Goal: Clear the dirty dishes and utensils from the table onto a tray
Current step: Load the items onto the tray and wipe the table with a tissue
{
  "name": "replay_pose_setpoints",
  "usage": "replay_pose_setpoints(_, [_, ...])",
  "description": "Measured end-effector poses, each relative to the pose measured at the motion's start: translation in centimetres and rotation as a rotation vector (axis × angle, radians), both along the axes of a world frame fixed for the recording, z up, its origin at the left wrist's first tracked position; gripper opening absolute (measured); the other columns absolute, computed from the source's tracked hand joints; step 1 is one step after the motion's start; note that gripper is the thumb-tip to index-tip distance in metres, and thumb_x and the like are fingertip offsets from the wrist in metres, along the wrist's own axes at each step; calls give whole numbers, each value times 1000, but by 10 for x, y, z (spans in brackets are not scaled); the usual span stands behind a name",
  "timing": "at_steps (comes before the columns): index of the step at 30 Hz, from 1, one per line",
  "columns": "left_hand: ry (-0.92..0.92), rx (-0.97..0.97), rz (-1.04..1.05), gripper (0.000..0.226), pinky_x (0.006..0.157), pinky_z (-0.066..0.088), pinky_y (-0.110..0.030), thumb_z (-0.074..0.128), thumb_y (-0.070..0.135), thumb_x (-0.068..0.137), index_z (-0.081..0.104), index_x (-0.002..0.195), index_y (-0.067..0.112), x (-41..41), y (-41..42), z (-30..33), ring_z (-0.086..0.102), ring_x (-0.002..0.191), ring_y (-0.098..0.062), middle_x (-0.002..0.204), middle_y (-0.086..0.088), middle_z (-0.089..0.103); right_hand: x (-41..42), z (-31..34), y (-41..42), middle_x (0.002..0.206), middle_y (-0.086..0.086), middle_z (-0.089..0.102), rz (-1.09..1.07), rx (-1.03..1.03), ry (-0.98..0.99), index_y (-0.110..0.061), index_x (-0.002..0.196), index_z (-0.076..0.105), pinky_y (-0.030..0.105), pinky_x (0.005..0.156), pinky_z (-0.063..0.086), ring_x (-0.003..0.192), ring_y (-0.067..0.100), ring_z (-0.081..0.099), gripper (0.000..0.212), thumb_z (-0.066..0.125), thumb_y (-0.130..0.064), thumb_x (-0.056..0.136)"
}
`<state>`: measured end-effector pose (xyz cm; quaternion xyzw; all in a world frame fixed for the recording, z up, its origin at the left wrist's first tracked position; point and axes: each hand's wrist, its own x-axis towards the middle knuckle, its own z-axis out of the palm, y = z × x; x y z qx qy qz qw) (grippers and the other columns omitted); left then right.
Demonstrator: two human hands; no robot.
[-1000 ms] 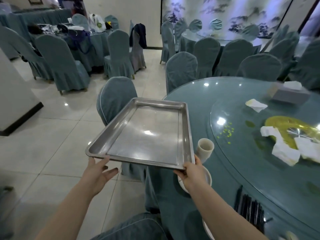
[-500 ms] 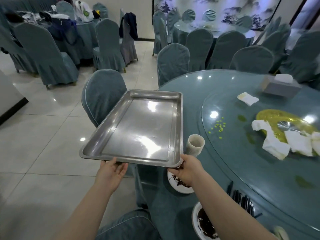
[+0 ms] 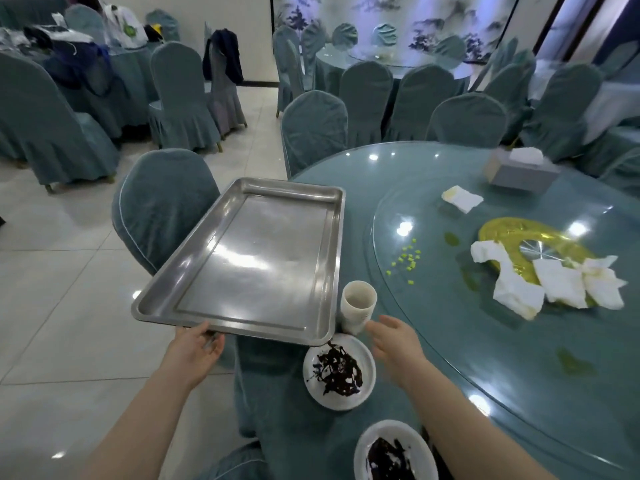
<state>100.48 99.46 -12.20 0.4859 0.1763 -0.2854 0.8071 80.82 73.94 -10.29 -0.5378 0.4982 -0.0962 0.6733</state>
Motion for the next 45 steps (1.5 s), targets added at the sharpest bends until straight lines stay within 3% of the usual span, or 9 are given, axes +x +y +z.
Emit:
replay_pose_setpoints(3, [12,15,-27,36,50,49,-20,47,-1,95,44,117,28,13,-10,-7,54,80,-20,97,-9,58,3,-6,-16,139,11,49,59,-193,42,-13,145,35,35,100,43,120,20,52,84,79,-18,74])
replay_pose_setpoints(10, [75,81,-69,33,47,49,-17,51,5,95,38,122,21,35,-37,-27,52,76,-19,94,-9,56,28,-27,-39,145,1,42,238,-314,26,-25,149,23,33,104,37,131,16,42,106,86,-20,64])
replay_pose_setpoints(13, [70,98,-77,34,53,47,-21,51,6,95,38,120,24,44,-51,-31,53,76,-19,95,-9,57,39,-36,-44,132,-5,55,274,-336,-26,-26,141,37,38,102,45,119,13,54,94,87,-17,61])
replay_pose_setpoints(17, [53,114,-80,33,53,43,-22,52,5,94,40,117,27,58,-69,-34,53,75,-18,97,-7,57,45,-42,-51,104,-16,65,304,-394,-53,-43,107,51,34,86,54,97,5,63,61,84,-19,61])
replay_pose_setpoints(24, [47,162,-123,51,60,41,-26,50,6,95,33,138,28,66,-111,-37,55,79,-20,110,-13,57,39,-40,-77,93,-25,64,148,-433,-75,-42,104,49,19,70,49,87,-4,62,60,81,-41,53])
replay_pose_setpoints(29, [73,141,-110,50,62,41,-27,48,16,98,30,144,24,58,-134,-39,55,79,-24,105,-12,59,36,-30,-93,99,-26,66,49,-442,-185,-40,106,53,21,73,49,87,-3,65,59,80,-49,54])
replay_pose_setpoints(35, [127,34,-72,44,65,46,-30,48,29,99,37,142,30,44,-141,-43,57,89,-26,130,-15,54,62,-24,-94,99,-25,67,57,-408,-247,-39,107,54,20,76,48,90,-5,64,53,71,-58,61])
replay_pose_setpoints(41, [133,-7,-67,56,84,49,-40,49,33,98,24,148,34,35,-135,-46,58,106,-32,138,-19,48,113,-27,-91,104,-19,58,124,-399,-86,-33,117,38,16,64,43,93,7,59,57,70,-51,74])
replay_pose_setpoints(45, [77,143,-261,58,101,40,-42,47,36,98,29,148,14,22,-127,-47,50,124,-31,142,-16,46,137,-40,-95,116,-1,56,231,-484,141,-21,129,32,35,78,47,95,25,58,74,69,-54,74])
